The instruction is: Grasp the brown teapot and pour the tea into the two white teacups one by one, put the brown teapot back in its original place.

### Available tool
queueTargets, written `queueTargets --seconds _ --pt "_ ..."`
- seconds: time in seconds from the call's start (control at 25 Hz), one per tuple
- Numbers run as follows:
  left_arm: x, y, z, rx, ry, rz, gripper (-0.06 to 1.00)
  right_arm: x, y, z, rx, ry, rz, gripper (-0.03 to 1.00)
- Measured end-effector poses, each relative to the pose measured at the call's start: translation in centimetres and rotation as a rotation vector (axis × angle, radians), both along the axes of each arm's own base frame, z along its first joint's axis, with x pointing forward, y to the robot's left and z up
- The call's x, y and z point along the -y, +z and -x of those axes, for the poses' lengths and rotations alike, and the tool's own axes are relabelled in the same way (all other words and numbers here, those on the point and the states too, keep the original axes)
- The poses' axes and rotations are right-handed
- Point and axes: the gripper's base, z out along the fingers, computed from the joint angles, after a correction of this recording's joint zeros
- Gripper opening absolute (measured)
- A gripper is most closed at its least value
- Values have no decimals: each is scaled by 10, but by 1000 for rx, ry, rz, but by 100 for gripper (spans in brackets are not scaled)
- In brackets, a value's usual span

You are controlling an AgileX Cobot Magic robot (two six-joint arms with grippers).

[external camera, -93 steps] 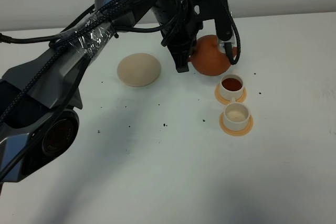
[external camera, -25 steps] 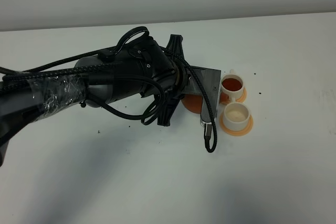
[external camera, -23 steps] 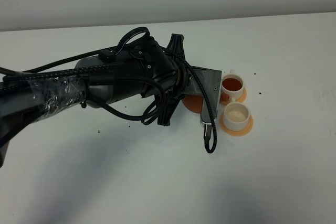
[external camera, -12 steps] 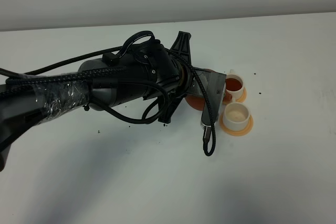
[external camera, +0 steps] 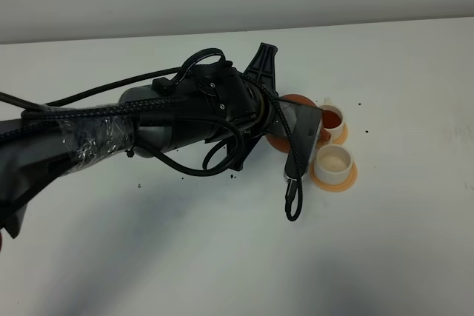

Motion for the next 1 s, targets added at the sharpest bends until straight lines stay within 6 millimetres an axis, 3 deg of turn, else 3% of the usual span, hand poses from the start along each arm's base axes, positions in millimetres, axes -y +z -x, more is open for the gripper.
queueTargets --seconds 0.52,1.0 --pt "1 2 -3 89 -86 -105 12 0 0 0 0 0 -1 24" --pt "7 3 -1 100 -100 -72 12 0 0 0 0 0 -1 24"
